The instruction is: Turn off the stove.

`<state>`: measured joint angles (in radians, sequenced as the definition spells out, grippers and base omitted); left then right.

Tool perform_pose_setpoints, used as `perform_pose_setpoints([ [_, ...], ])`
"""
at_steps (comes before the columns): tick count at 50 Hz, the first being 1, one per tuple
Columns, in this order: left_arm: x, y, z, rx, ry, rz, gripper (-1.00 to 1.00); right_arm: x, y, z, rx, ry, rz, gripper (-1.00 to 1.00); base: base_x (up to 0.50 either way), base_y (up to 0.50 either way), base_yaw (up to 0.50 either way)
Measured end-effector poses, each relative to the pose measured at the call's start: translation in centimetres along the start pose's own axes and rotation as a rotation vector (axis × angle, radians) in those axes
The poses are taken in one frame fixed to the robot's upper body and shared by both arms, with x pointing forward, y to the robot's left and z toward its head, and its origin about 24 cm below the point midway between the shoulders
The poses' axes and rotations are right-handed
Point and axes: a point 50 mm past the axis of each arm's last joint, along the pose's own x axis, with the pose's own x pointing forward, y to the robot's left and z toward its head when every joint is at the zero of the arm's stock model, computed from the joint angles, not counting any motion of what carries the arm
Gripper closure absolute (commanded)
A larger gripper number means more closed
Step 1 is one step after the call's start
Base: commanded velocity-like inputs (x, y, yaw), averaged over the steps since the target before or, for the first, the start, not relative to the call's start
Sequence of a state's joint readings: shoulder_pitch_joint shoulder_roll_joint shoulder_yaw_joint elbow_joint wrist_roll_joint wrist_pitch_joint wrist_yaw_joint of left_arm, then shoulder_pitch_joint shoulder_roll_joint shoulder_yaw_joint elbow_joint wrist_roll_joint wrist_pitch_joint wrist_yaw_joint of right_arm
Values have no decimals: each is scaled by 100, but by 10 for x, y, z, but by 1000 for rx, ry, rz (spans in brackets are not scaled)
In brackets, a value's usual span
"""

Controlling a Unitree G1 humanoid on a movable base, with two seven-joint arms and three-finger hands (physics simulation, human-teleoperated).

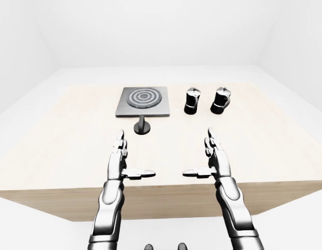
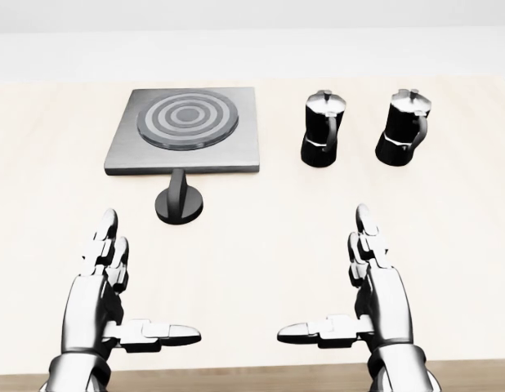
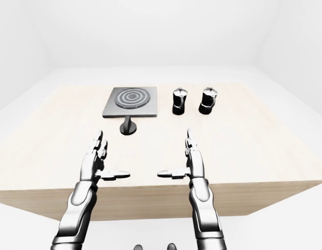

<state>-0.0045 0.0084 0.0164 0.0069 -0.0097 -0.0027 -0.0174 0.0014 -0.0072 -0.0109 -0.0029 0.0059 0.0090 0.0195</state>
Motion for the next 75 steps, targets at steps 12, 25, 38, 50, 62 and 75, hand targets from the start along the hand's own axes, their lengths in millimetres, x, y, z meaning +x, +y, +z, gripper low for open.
perform_pose_setpoints([
  [12, 2, 6, 1, -5, -3, -2, -100, 0, -2, 0, -12, 10, 15, -100, 0, 0, 0],
  [25, 3, 8, 6, -12, -11, -4, -100, 1, -2, 7, -29, 1, 31, -100, 0, 0, 0],
  [38, -4, 14, 55, -69, -191, 11, -100, -4, -1, 46, 2, -153, 37, -100, 0, 0, 0],
  [50, -11, 17, 78, -111, -287, 11, -100, -8, 0, 66, 12, -238, 28, -100, 0, 0, 0],
  [62, -14, 19, 85, -130, -324, 11, -100, -10, 0, 71, 9, -259, 27, -100, 38, 20, 0],
  [75, -14, 20, 88, -138, -336, 9, -100, -10, 0, 71, 8, -262, 32, -100, 50, 26, 0],
])
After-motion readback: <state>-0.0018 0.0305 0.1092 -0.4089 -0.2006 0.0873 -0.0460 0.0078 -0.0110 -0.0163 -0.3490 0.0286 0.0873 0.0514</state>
